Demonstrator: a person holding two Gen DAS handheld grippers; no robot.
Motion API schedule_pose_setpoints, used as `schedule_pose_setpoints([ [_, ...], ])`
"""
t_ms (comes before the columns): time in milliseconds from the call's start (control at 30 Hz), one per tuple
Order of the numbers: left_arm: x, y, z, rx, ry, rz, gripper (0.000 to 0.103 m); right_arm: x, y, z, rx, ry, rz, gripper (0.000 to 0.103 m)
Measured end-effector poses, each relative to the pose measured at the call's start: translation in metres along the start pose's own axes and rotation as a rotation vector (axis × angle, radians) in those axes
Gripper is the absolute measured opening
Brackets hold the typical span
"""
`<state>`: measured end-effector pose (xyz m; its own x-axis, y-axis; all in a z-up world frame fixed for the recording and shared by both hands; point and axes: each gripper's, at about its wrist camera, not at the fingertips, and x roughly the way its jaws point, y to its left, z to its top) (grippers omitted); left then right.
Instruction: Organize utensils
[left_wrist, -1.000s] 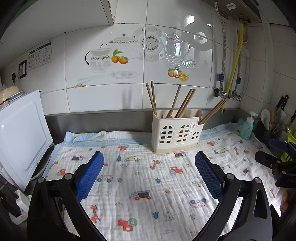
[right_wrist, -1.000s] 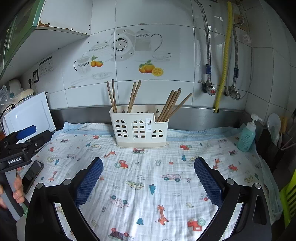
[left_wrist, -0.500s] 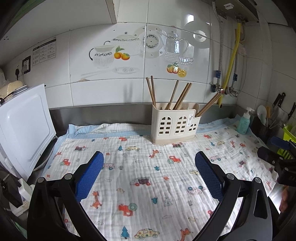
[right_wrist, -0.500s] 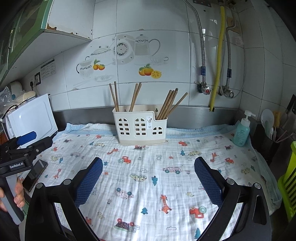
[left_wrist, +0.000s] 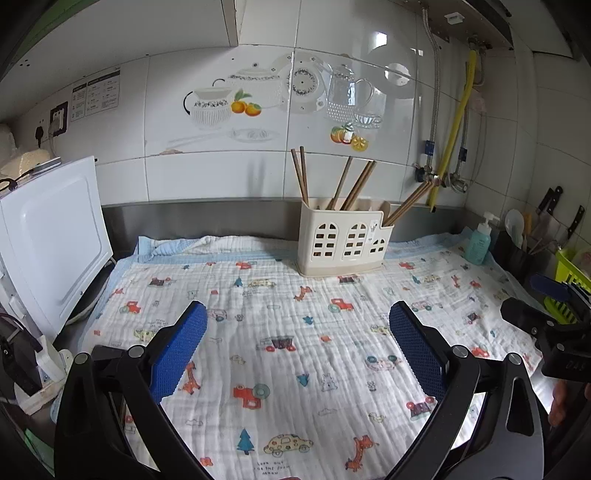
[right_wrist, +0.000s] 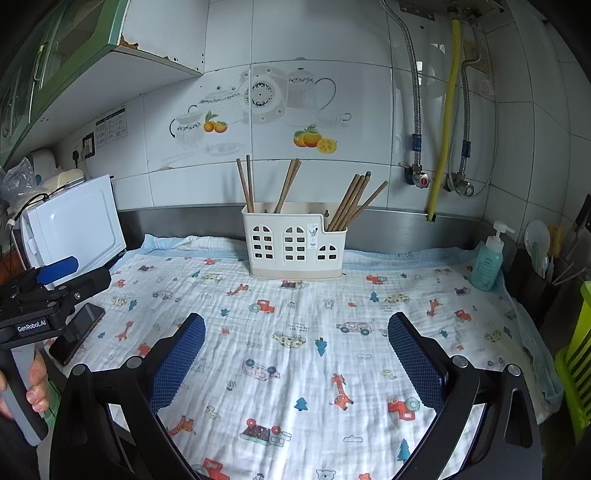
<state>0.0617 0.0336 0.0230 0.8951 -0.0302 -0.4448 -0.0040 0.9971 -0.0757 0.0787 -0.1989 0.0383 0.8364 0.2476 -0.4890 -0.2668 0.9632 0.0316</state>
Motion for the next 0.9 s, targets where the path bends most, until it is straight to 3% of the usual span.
schedule_pose_setpoints([
  [900,-0.003,-0.011,-0.009,0.049,0.019,-0.02,0.098,-0.003,-0.002,-0.007,0.005,0.013,-0.006,0.096],
])
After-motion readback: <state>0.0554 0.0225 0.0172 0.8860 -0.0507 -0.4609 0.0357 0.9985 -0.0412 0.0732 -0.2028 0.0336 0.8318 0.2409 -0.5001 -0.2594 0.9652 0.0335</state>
